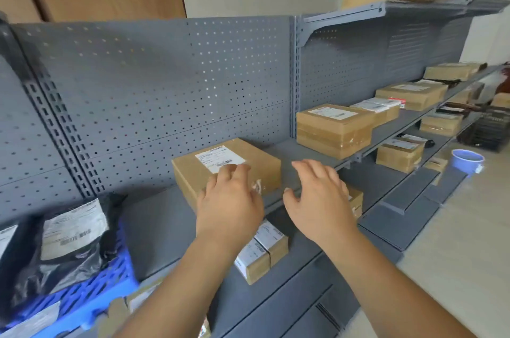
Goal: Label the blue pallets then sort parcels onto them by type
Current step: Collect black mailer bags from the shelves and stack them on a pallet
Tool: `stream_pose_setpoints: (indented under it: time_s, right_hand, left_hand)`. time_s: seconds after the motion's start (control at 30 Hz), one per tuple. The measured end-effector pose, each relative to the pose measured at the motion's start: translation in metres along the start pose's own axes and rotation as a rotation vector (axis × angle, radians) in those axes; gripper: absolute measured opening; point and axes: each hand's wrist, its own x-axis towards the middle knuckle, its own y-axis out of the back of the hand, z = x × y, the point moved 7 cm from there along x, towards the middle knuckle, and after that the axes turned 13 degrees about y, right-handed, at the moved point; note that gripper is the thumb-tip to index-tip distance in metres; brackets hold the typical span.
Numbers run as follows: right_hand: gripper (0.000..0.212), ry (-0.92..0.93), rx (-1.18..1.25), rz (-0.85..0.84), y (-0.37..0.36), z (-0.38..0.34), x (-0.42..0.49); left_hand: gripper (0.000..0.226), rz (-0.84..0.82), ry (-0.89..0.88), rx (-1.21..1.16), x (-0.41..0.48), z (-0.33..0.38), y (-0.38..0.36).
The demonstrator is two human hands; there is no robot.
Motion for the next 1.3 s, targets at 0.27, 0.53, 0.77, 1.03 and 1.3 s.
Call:
stream_pose_setpoints:
  time_s: [0.27,0.53,0.77,1.03,1.3]
  right_hand:
    - [0.061,-0.198,-0.069,-0.081,0.052,0.172,-0.058]
    - [0.059,-0.431,-0.162,-0.069,0.103,0.311,-0.109]
    - [0.060,-0.577,-0.235,-0.072,0.112,0.404,-0.121]
    - [0.063,-0.766,-0.344,-0.077,0.113,0.516,-0.101]
    - [0.063,-0.968,-0.392,-0.069,0.107,0.598,-0.094]
  left_hand:
    - [0.053,-0.129,-0.175,-0.060,-0.027,0.168,-0.092]
    - [0.056,-0.287,-0.351,-0.098,-0.053,0.304,-0.185]
    - [0.055,-0.398,-0.498,-0.115,-0.046,0.394,-0.267]
    - [0.050,-0.507,-0.660,-0.216,-0.006,0.497,-0.350]
    - [0.052,-0.621,-0.792,-0.207,0.023,0.586,-0.425]
